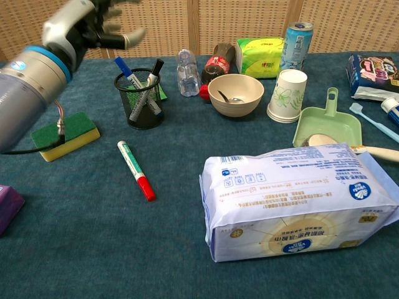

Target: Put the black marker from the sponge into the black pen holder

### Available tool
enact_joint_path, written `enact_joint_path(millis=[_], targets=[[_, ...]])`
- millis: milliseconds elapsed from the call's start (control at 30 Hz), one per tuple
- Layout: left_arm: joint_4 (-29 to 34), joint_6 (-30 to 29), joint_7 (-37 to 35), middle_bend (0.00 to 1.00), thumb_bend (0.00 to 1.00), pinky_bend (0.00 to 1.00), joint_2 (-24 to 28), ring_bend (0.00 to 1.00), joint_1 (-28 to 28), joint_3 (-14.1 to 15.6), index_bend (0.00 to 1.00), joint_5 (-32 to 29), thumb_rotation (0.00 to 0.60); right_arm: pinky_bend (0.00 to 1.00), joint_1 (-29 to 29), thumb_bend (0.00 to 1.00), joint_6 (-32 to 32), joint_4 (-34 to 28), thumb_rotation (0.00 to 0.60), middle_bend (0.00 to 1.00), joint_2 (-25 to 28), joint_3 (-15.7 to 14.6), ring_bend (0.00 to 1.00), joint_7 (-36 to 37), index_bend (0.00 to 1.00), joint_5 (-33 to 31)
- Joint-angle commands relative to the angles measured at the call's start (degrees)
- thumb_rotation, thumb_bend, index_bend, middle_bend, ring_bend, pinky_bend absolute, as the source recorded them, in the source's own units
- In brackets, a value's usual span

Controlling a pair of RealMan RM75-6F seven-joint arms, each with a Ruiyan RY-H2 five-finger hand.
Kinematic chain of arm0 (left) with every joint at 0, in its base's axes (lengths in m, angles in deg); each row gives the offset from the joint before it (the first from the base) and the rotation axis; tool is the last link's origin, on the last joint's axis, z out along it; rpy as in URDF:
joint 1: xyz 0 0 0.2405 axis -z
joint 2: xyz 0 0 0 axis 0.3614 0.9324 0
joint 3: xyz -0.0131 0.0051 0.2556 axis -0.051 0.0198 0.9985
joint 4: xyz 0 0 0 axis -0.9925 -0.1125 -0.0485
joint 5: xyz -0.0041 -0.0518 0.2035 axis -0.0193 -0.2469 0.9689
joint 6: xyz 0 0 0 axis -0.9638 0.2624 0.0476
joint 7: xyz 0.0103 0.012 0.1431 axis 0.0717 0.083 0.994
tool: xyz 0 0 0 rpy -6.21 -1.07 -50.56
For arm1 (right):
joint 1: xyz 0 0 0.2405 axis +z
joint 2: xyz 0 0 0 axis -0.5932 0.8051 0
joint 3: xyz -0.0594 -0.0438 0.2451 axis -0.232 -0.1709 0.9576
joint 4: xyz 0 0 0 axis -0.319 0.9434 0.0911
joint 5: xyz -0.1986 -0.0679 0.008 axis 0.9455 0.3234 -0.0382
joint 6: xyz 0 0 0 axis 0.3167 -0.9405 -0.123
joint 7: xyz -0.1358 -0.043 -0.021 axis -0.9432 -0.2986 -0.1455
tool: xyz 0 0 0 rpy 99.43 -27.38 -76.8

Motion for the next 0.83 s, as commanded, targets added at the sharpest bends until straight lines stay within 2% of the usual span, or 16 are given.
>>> enact_joint_path(millis=[33, 133, 233, 500, 567, 833], targets=[[4.72, -3.96, 1.65, 0.0, 0.44, 0.08, 5.45, 0.0, -2.44, 0.9, 0.18, 4.08, 0.6, 0.31, -0.07, 0.0, -0.23, -0.09, 0.6, 0.07, 0.04, -0.03, 0.13, -0.09, 0.18, 0.18], [6.12, -5.08, 6.44, 0.0, 0.45, 0.06, 9.99, 0.0, -4.28, 1.78, 0.18, 4.58, 0.6, 0.31, -0.17, 0.0, -0.54, -0.32, 0.6, 0.07, 0.13, -0.01, 0.13, -0.19, 0.18, 0.31], [7.56, -4.8, 11.64, 0.0, 0.45, 0.03, 15.9, 0.0, -6.98, 3.89, 0.19, 4.29, 0.6, 0.31, -0.3, 0.0, -0.92, -0.69, 0.6, 0.07, 0.21, -0.06, 0.13, -0.52, 0.17, 0.57], [11.25, -6.53, 17.05, 0.0, 0.45, 0.06, 28.68, 0.0, -14.64, 8.87, 0.21, 4.2, 0.6, 0.31, -0.42, 0.0, -1.42, -1.02, 0.6, 0.07, 0.07, -0.21, 0.13, -3.05, 0.17, 0.86], [12.27, -8.24, 17.37, 0.0, 0.46, 0.06, 31.81, 0.0, -17.94, 11.21, 0.21, 4.67, 0.6, 0.31, -0.35, 0.0, -2.03, 0.21, 0.6, 0.07, -0.74, 0.32, 0.13, -7.42, 0.17, 0.09], [17.73, -10.28, 20.58, 0.0, 0.45, 0.05, 40.0, 0.0, -26.51, 18.81, 0.2, 4.89, 0.6, 0.25, -0.35, 0.0, -2.68, -0.05, 0.6, 0.05, -1.37, 0.12, 0.08, -13.23, 0.16, 0.4]])
